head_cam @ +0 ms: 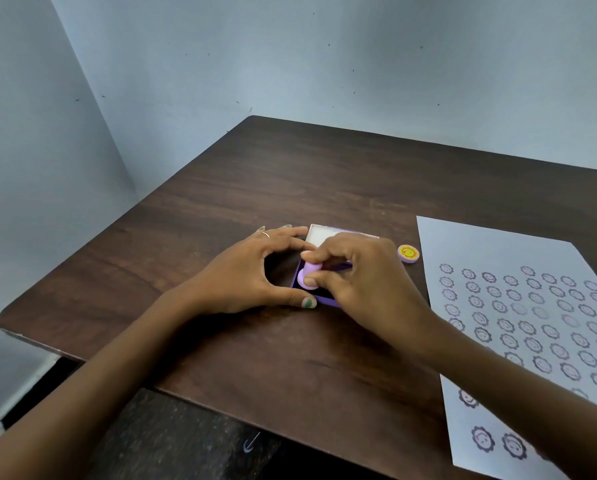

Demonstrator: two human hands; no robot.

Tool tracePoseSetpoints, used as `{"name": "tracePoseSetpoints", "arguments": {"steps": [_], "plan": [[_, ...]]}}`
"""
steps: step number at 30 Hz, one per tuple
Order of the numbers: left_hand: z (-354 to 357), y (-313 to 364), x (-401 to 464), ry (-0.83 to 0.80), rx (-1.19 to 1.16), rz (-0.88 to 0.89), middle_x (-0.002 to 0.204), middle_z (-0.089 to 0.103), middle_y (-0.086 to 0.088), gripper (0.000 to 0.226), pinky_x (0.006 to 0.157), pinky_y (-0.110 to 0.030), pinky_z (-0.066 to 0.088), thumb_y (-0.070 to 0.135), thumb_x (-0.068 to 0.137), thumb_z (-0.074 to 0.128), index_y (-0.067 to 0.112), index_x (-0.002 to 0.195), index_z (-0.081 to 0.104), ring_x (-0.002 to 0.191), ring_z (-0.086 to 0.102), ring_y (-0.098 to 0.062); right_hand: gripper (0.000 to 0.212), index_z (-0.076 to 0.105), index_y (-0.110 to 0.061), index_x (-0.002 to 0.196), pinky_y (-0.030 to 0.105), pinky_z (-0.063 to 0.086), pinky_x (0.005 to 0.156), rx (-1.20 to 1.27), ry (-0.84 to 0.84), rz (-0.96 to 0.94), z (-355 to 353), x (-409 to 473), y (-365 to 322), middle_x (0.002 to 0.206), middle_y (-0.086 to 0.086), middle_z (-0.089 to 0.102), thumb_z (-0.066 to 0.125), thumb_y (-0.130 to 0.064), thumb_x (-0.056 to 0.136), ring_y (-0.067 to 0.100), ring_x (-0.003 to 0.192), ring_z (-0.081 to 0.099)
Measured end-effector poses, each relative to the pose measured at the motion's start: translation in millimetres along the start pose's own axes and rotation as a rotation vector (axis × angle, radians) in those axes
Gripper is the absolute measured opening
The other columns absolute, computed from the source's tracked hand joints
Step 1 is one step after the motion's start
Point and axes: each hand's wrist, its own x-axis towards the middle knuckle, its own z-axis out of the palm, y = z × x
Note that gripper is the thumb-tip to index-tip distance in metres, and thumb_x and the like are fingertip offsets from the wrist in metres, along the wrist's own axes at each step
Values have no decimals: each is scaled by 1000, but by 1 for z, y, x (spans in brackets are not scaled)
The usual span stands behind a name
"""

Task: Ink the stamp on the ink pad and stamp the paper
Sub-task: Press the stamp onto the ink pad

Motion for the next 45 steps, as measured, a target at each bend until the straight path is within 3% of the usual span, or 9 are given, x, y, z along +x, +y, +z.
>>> {"name": "tracePoseSetpoints", "arguments": {"steps": [3,7,11,15,19,24,31,37,45], "plan": [[0,1,-1,-4,-8,-1,144,39,25,66,120,-33,11,51,63,79,41,123,54,136,25,10,12,71,-7,85,22,44,69,-143,-89,-145,2,-4,-2,86,8,73,67,-5,74,18,79,65],[-1,2,-1,-1,-3,-6,145,40,22,66,120,-36,13,48,64,80,38,124,55,136,27,9,16,73,-9,86,10,42,71,35,-1,48,-1,1,2,89,5,75,73,-5,70,4,76,62],[-1,3,-2,-10,-14,-5,139,38,32,64,119,-38,16,49,63,80,41,121,55,133,27,13,10,70,-5,81,33,48,64,-173,-58,-191,4,-5,-4,83,10,71,63,-2,74,23,73,63],[-1,3,-2,-1,-6,-9,143,41,24,65,118,-39,19,47,64,81,40,123,56,133,28,12,16,73,-6,85,9,42,70,22,19,17,2,0,1,88,6,74,72,-3,70,3,76,59],[-1,5,-2,-2,-12,-8,144,41,22,60,119,-39,15,44,64,82,44,119,56,132,30,12,17,72,-6,86,16,40,71,-53,25,-39,10,-4,-2,88,8,74,71,-3,70,14,80,63],[-1,8,-2,6,0,-25,144,40,24,66,117,-41,21,54,59,79,46,120,55,131,34,9,17,72,-11,84,7,47,66,274,65,204,-8,-4,4,78,-2,73,77,-7,68,3,72,66],[-4,15,0,43,-105,-62,144,35,30,75,109,-25,31,63,54,78,52,122,50,129,34,12,24,67,1,91,22,58,66,1361,132,608,-62,-12,33,86,11,74,63,-3,68,15,81,71],[8,39,24,15,-76,-7,141,36,34,72,100,-12,27,65,63,71,51,128,44,125,31,20,19,75,-4,82,23,58,68,1555,190,599,-108,-27,55,91,10,76,63,-5,67,17,91,70],[50,102,81,-126,40,123,150,34,17,71,118,-31,4,71,75,48,40,138,37,136,25,2,26,74,-6,86,22,58,66,1508,228,521,-143,-36,88,91,10,76,75,-8,61,18,91,70]]}}
